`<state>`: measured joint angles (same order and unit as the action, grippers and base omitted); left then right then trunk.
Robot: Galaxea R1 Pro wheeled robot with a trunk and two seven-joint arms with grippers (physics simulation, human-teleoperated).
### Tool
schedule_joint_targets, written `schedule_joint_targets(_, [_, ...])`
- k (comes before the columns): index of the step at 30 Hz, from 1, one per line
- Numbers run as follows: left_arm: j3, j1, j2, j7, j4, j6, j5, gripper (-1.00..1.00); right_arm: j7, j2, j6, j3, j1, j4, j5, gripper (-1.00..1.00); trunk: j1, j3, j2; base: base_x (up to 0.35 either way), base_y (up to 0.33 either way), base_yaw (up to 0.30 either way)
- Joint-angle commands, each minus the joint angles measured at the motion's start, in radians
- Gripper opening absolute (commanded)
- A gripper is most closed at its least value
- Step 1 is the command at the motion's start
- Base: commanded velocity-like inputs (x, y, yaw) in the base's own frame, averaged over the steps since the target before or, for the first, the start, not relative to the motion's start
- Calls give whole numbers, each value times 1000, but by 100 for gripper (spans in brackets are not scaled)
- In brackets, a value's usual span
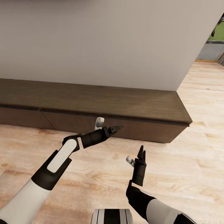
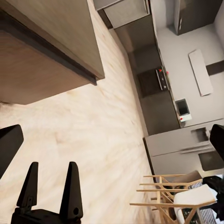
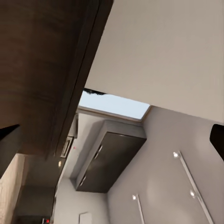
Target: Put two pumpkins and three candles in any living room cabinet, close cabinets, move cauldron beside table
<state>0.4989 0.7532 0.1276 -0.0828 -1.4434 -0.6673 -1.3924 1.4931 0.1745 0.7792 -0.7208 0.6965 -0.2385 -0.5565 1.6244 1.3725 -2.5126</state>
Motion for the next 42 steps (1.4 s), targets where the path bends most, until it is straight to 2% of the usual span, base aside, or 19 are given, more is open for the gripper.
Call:
schedule_joint_targets(1, [0,0,1,0,0,0,0,100,0,0,0,0,0,-1,0,100,0,4,0,0,0,0])
schedule_joint_targets(10, [1,0,1,0,0,0,0,100,-1,0,0,-2,17,8,-2,100,4,39,-2,0,0,0])
schedule_joint_targets(16, [0,0,1,0,0,0,0,100,-6,0,27,-1,19,9,-2,100,7,62,-4,0,0,0])
schedule_joint_targets(29, [-14,0,12,-5,-3,0,-4,100,-7,-2,34,-3,31,10,-3,100,7,62,-4,0,0,0])
schedule_joint_targets(30, [-24,0,11,-9,-7,-1,-5,100,-7,-4,34,-3,34,11,-3,100,7,62,-4,0,0,0])
schedule_joint_targets(31, [-50,1,9,-25,-12,-5,-8,100,-7,-7,34,-3,39,12,-3,100,7,62,-4,0,0,0])
schedule_joint_targets(32, [-102,3,8,-69,-17,-11,-11,100,-8,-7,34,-3,42,12,-3,100,7,62,-4,0,0,0])
schedule_joint_targets(34, [-177,4,10,-157,-20,-21,-13,100,-8,-7,36,-3,43,13,-3,100,7,62,-4,0,0,0])
schedule_joint_targets(35, [-226,4,13,-236,-21,-41,-13,100,-8,-7,49,-3,44,13,-3,100,7,62,-4,0,0,0])
schedule_joint_targets(36, [-239,4,14,-261,-21,-50,-13,100,-8,-7,56,-4,44,13,-3,100,7,62,-4,0,0,0])
schedule_joint_targets(37, [-276,9,14,-341,-21,-93,-13,100,-8,-6,81,-4,44,13,-3,100,7,62,-4,0,0,0])
schedule_joint_targets(42, [-297,71,10,-392,-20,-129,-14,100,-8,-5,99,-5,44,14,-4,100,7,62,-4,0,0,0])
